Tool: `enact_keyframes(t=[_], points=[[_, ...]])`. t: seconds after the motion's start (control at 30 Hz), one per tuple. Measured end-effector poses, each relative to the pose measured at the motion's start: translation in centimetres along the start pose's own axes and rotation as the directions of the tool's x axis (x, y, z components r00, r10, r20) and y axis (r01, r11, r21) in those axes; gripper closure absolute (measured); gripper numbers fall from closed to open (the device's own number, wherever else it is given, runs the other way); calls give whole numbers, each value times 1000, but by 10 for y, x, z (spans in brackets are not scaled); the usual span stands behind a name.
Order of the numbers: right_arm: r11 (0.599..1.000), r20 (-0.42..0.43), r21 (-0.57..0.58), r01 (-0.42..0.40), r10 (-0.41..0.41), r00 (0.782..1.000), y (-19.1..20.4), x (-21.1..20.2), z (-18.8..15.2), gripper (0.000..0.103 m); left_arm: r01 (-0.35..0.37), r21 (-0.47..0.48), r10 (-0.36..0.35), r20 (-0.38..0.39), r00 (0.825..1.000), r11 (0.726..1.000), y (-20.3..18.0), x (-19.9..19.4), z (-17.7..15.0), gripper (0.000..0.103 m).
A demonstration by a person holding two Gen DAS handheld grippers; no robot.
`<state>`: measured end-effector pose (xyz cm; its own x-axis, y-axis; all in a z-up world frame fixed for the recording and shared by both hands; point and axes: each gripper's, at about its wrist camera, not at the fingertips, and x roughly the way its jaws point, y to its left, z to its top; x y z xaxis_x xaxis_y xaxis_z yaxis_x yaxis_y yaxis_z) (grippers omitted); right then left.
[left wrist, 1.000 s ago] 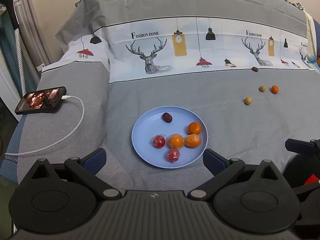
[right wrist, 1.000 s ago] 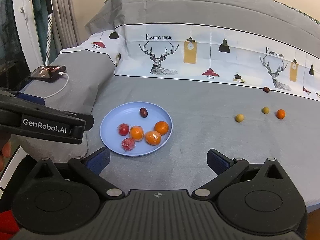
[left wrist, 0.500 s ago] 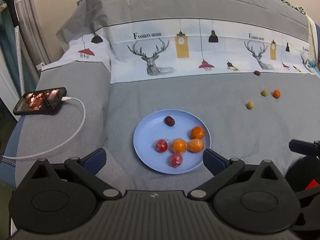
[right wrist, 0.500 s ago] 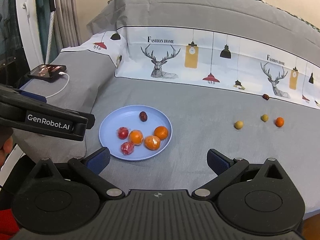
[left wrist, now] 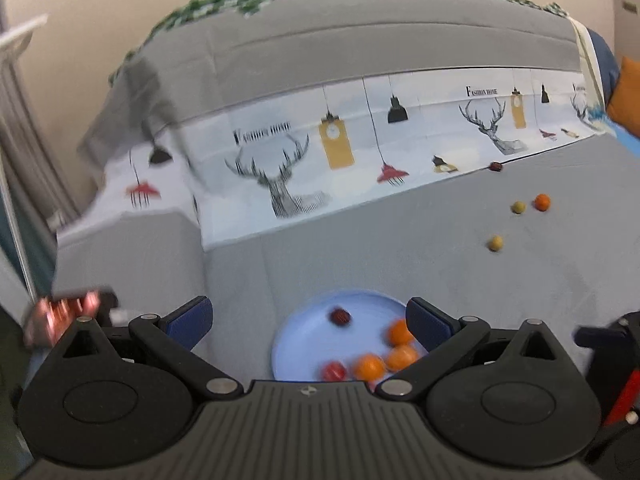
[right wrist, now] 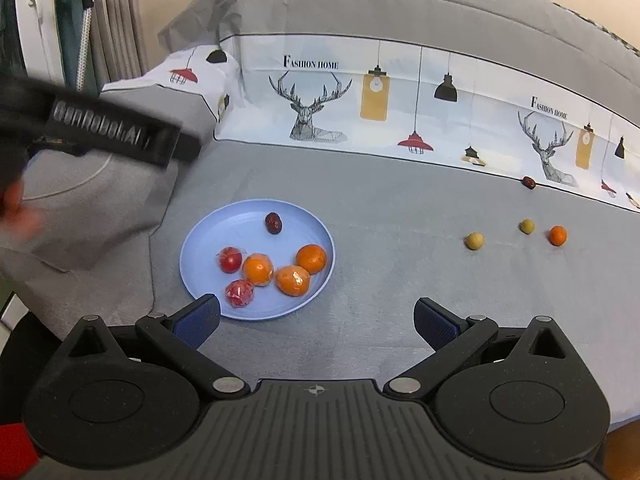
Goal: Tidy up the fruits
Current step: 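Withdraw both tools from the plate toward the remaining fruits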
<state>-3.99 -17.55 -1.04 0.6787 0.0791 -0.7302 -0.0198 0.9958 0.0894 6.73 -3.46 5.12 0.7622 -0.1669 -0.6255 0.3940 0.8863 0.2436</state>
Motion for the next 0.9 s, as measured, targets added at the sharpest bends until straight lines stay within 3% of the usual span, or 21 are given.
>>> enact_keyframes(t=[0.13,0.27,0.53,0.67,0.77,0.9], points=[[1000,-34,-20,8,-9,999,6,11,2,1,-113,98,104,93,990,989,16,20,18,0],[999,-63,-47,10,-13,998,15,24,4,1,-186,72,176,127,976,980,55,45,36,0],[996,-121,-83,12,-22,992,27,48,8,1,-344,28,344,30,939,938,124,106,31,0],[995,-146,-96,14,-28,989,32,57,8,1,-362,54,364,-29,931,930,140,133,20,0],[994,-162,-105,17,-34,986,33,63,8,1,-403,85,406,-35,913,911,142,147,11,0],[994,-181,-110,20,-40,983,34,70,8,1,-387,102,394,-61,917,917,145,165,6,0]])
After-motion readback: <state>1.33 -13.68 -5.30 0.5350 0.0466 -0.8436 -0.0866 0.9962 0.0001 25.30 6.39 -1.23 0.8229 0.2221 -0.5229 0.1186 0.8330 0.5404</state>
